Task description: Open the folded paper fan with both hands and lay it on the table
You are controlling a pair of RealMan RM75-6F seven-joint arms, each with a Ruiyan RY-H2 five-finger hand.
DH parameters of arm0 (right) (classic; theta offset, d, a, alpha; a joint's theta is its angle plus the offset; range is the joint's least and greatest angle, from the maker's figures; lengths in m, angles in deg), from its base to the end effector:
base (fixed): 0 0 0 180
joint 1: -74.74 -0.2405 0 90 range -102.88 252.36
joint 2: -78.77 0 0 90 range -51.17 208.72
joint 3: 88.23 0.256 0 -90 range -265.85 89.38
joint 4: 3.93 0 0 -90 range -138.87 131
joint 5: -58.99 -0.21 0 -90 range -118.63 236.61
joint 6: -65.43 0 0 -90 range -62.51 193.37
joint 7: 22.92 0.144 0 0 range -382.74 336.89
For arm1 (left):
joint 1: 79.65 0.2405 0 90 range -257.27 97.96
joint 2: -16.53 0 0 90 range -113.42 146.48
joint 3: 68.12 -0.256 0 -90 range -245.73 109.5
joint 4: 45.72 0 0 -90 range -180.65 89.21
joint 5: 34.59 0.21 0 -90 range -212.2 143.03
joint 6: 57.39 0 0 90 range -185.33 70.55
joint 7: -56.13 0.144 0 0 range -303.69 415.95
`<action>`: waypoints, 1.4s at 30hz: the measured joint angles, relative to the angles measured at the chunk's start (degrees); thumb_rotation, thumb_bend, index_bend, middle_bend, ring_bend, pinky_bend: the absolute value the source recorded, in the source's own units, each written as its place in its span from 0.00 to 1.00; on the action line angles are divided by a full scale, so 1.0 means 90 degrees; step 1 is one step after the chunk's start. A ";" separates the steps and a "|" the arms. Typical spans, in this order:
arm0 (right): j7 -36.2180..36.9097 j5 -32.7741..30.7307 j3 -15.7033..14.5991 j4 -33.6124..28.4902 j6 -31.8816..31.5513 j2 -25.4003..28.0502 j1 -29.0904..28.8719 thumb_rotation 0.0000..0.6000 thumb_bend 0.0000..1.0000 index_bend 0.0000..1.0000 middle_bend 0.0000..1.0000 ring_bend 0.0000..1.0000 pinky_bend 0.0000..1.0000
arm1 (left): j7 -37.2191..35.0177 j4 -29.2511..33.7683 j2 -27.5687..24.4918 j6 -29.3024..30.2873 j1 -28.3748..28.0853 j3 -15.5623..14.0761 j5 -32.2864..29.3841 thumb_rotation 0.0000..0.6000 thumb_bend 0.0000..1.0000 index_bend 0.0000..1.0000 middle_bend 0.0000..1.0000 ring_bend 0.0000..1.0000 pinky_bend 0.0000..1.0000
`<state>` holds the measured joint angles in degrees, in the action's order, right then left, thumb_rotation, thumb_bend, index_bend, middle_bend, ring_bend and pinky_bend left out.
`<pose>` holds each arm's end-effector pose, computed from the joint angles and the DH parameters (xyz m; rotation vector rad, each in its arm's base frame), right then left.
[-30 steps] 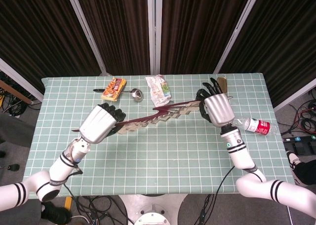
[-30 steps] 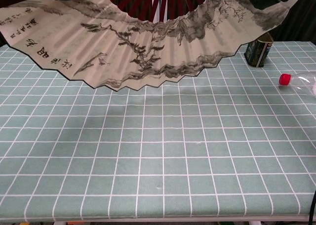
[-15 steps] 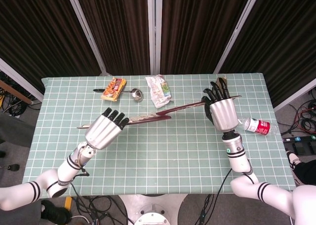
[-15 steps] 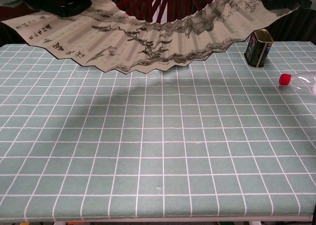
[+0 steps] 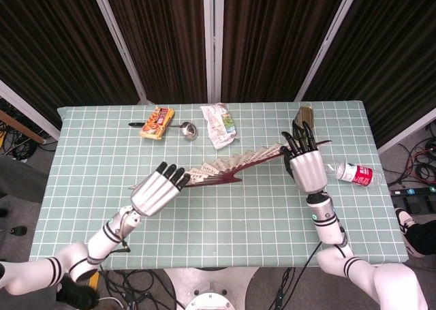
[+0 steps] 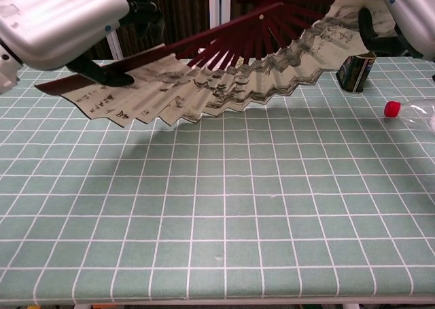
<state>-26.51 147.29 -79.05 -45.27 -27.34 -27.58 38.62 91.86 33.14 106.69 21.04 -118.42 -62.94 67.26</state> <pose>-0.1986 -0.3465 0.0227 1.4582 -0.2664 1.2706 -0.1133 0.2951 0.0132 -1.8623 0.0922 -1.1400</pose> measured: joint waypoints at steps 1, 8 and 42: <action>0.0047 0.0051 -0.0043 0.0142 -0.0110 -0.0066 0.0061 1.00 0.60 0.53 0.25 0.06 0.00 | 0.0065 0.0232 -0.0073 -0.0183 0.0014 -0.0020 -0.0142 1.00 0.00 0.29 0.36 0.38 0.54; 0.0051 0.0324 -0.0457 0.0504 -0.0438 -0.0192 0.0583 1.00 0.58 0.35 0.17 0.00 0.00 | 0.0513 0.1790 -0.0699 -0.1206 0.0071 -0.0081 -0.1170 1.00 0.00 0.12 0.21 0.20 0.36; 0.0656 -0.0684 -0.0598 -0.5303 0.1101 0.4311 0.2312 1.00 0.27 0.13 0.14 0.02 0.02 | -0.2557 0.2176 -0.2347 -0.0174 0.1832 0.0176 -0.3463 1.00 0.00 0.17 0.15 0.09 0.13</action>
<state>-20.60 141.13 -84.43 -93.00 -17.44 11.22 59.42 68.84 52.73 85.56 19.47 -101.93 -61.36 36.09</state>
